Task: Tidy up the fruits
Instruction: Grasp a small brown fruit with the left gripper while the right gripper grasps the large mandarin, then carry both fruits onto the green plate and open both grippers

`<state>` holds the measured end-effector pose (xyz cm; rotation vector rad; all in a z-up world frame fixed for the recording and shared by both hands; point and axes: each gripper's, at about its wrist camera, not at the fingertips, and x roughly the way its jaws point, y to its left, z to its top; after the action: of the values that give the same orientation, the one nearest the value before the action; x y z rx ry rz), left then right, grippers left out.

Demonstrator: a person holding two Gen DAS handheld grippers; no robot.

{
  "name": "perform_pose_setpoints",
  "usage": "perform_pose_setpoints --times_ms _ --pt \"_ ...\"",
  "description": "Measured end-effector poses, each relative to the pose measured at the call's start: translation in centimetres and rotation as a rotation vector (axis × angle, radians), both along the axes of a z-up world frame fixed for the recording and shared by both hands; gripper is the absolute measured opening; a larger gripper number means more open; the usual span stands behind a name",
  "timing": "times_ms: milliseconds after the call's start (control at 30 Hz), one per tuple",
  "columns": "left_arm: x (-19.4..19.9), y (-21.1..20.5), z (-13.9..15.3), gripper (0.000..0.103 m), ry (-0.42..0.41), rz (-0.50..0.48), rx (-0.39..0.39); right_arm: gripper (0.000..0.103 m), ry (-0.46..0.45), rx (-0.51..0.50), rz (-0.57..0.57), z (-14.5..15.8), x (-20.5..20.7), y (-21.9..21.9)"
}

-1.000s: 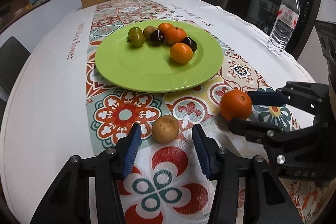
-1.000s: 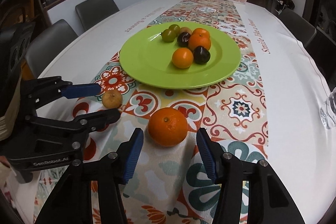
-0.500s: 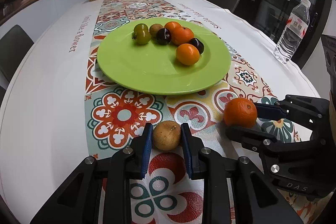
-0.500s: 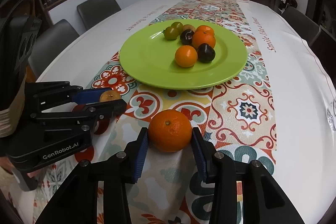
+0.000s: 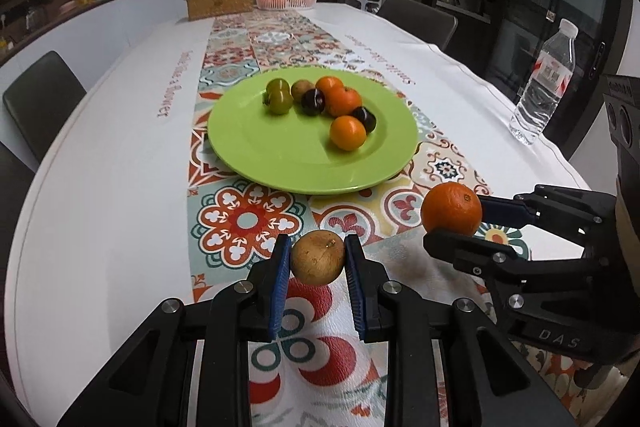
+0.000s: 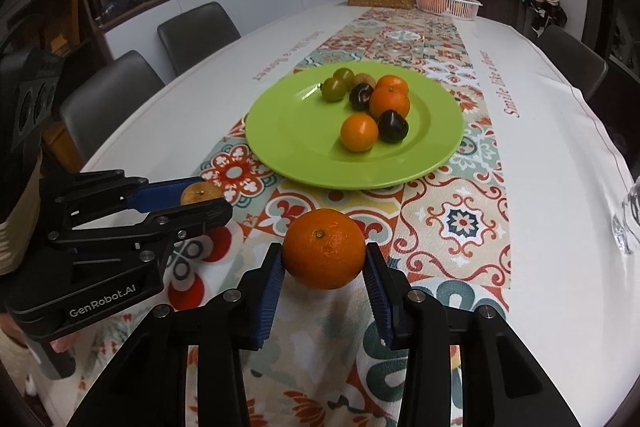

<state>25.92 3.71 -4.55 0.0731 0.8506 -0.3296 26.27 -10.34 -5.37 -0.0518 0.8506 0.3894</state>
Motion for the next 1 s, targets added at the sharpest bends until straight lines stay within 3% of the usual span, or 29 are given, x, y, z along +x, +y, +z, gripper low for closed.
perform_pose_setpoints --times_ms 533,1000 --pt "-1.7 -0.3 4.7 0.027 -0.105 0.032 0.006 0.041 -0.123 0.037 0.022 5.0 -1.6 -0.6" --pt "0.8 0.4 6.7 0.027 -0.14 0.059 -0.015 0.041 -0.197 0.021 0.05 8.1 1.1 -0.1"
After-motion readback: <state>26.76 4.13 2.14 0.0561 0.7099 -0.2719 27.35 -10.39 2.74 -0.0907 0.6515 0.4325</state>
